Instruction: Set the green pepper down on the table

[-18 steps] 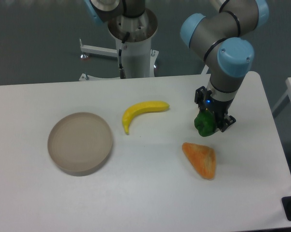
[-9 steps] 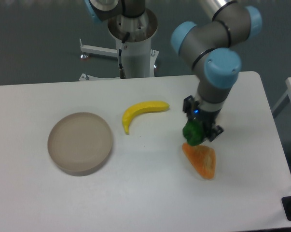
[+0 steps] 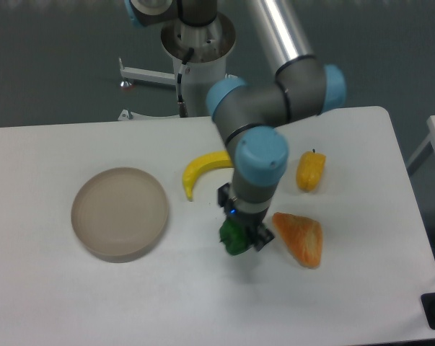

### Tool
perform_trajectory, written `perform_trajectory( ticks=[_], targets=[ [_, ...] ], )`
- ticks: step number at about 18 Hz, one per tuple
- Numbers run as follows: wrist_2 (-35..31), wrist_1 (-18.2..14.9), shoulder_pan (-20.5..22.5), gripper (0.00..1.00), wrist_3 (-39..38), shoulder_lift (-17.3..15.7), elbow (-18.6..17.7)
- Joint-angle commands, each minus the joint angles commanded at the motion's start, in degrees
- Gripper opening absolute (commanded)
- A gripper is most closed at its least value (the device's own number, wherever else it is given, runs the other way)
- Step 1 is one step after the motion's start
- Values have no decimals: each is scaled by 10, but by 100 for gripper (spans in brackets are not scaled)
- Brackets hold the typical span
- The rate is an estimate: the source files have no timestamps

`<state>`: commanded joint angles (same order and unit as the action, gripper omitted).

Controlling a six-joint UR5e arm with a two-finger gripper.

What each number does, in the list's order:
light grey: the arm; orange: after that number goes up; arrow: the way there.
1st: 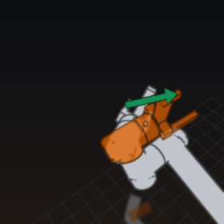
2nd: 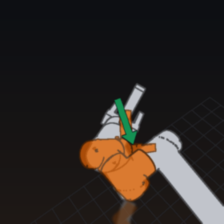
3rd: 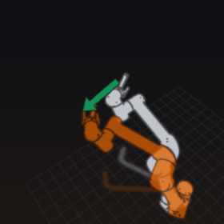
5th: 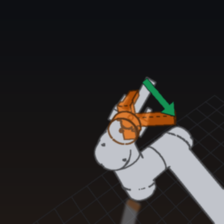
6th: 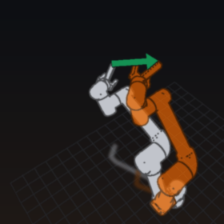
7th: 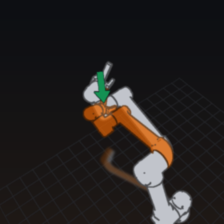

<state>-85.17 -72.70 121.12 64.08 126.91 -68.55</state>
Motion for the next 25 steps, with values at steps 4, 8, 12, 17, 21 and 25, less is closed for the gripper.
perform_trajectory(
  ticks=[4,8,12,17,21,25],
  targets=[
    [0,33,-18,19,-28,32,8],
    [0,39,-24,100,-25,50,32],
    [-6,47,-28,100,-26,46,25],
    [-7,39,1,100,-7,-6,8],
    [-8,8,47,100,48,-67,-32],
    [-12,-81,105,100,149,-115,-46]
  ],
)
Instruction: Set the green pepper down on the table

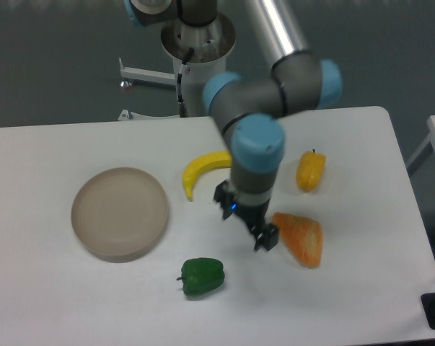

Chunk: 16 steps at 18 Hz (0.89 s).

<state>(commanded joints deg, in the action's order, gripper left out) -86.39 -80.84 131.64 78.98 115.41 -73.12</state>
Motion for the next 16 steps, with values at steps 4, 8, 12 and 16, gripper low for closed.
perform_trajectory(
  ticks=[4,8,12,16],
  targets=[
    [-48,-5,27,100,39,-4,-11],
    [-49,-2,45,100,84,-4,-28],
    [-48,1,47,100,86,-6,-33],
    [-47,7,49,100,86,-6,-33]
  ],
)
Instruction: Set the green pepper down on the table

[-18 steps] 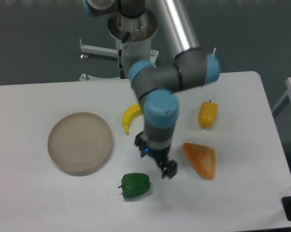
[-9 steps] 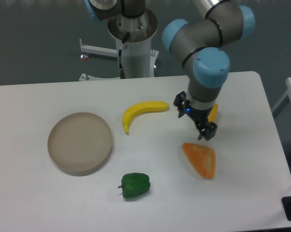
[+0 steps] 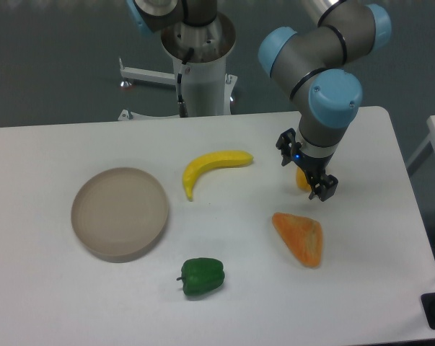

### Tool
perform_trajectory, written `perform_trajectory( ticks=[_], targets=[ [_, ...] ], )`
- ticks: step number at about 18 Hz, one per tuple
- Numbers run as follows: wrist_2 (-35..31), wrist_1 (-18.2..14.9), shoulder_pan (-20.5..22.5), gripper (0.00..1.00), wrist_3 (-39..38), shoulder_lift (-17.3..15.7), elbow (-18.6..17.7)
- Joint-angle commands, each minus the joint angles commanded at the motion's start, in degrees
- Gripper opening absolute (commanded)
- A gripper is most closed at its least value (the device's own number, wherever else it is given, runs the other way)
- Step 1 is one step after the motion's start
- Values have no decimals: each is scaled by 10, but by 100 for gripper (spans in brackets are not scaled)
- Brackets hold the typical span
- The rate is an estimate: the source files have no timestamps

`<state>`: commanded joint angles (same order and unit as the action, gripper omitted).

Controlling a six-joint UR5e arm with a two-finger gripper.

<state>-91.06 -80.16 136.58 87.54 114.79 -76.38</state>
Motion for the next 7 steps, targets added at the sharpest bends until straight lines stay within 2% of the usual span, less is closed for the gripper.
perform_trajectory(
  ticks=[7],
  targets=[
    [5,1,4,100,2,-1,0]
  ],
)
